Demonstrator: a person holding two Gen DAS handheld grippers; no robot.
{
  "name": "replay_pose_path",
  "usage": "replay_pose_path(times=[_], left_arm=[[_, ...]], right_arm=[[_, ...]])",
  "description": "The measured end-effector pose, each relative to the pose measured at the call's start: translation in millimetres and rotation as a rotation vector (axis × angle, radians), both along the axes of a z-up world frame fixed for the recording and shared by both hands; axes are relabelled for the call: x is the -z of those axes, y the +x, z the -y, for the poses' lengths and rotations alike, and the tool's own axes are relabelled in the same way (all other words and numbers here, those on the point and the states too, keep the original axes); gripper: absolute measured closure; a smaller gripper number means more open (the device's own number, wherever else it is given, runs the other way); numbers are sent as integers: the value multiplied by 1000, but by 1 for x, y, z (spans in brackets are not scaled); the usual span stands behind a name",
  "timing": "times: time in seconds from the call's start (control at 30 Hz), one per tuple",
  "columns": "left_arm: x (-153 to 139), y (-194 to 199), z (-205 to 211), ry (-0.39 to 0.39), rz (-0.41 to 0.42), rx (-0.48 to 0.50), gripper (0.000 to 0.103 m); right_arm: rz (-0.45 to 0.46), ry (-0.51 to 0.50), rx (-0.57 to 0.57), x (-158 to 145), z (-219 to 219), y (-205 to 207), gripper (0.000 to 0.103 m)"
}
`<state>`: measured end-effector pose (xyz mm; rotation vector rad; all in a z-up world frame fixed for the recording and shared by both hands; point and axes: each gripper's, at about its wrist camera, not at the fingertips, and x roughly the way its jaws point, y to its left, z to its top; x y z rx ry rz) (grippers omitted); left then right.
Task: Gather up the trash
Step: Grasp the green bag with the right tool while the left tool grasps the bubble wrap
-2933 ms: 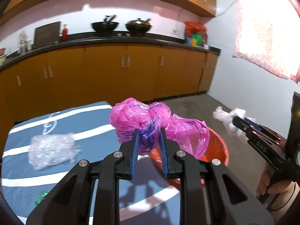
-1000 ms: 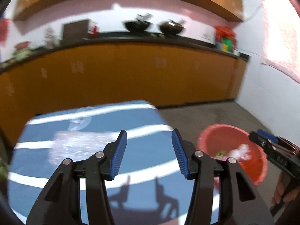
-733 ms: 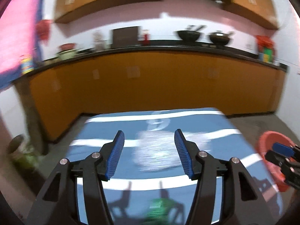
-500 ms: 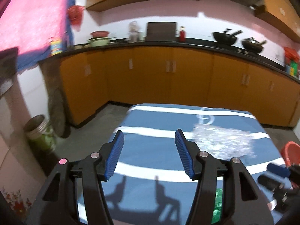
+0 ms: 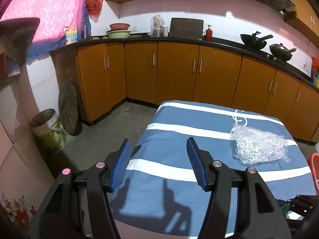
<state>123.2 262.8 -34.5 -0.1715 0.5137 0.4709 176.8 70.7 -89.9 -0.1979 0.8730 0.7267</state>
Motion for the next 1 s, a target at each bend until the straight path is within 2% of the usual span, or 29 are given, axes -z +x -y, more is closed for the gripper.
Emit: replay_pose_path(times=[0.13, 0.33, 0.57, 0.7, 0.87, 1.0], left_arm=[[4, 6, 6, -14, -6, 28, 45], [8, 24, 23, -32, -26, 115, 40], [11, 64, 58, -51, -60, 242, 36], [16, 91, 81, -46, -93, 311, 26], [25, 129, 102, -28, -153, 391, 15], [35, 160, 109, -44, -209, 416, 15]], right_arm=[[26, -8, 62, -1, 17, 8, 85], [102, 70, 242, -27, 77, 29, 86], [180, 86, 445, -44, 130, 58, 86], [191, 83, 501, -42, 145, 70, 86], [175, 84, 519, -37, 157, 74, 86], [178, 79, 506, -36, 158, 75, 86]])
